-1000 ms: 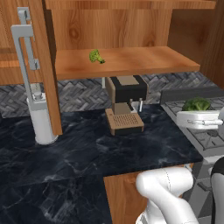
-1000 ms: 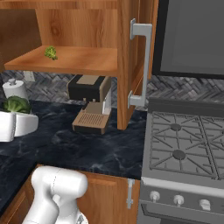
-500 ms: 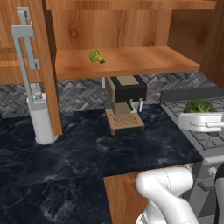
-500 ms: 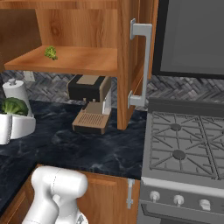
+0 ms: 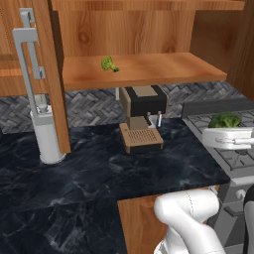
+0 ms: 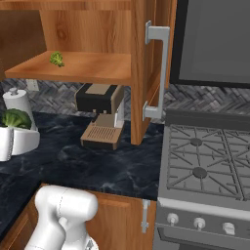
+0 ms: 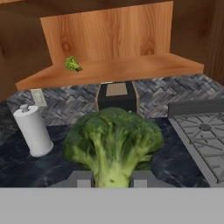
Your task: Pick the broccolis from the cabinet and place them in one bowl. Pick the banana from the sink and place it in the other bowl.
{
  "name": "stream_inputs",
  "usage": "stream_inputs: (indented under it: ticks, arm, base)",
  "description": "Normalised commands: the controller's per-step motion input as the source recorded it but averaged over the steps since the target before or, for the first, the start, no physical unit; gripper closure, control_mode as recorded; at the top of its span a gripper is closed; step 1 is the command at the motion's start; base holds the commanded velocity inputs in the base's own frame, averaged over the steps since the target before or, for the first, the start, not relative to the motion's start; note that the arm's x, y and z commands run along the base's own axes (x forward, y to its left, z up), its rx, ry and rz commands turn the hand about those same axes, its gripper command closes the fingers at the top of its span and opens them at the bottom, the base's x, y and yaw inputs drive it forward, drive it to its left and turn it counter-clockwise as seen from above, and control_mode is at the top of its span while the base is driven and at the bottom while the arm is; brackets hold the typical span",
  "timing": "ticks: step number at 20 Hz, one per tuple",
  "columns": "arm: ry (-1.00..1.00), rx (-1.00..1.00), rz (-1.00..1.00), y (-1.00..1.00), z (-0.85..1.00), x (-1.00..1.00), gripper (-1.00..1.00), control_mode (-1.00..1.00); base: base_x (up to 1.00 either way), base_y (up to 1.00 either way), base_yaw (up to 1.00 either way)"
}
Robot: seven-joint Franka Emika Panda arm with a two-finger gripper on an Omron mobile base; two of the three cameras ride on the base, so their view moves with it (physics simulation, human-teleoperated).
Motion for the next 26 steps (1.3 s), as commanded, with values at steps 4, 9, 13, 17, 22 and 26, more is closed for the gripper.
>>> stream_inputs:
  ticks: [4,9,13,17,22,26]
  arm:
    - [0.00,0.00,0.00,0.00,0.00,0.00,1.00,1.00]
    - [0.00,0.00,0.00,0.00,0.00,0.00,1.00,1.00]
    - [0.00,0.00,0.00,0.00,0.00,0.00,1.00,1.00]
    - [0.00,0.00,0.00,0.00,0.00,0.00,1.00,1.00]
    - [0.00,0.00,0.00,0.00,0.00,0.00,1.00,1.00]
    - [0.00,0.00,0.00,0.00,0.00,0.00,1.00,1.00]
  base:
    - [-0.13,-0.03,0.04]
    - [-0.23,-0.10,0.32]
    - [-0.35,-0.04,0.43]
    - [-0.42,-0.16,0.41]
    - [-0.28,-0.01,0.37]
    - [-0.27,0.00,0.43]
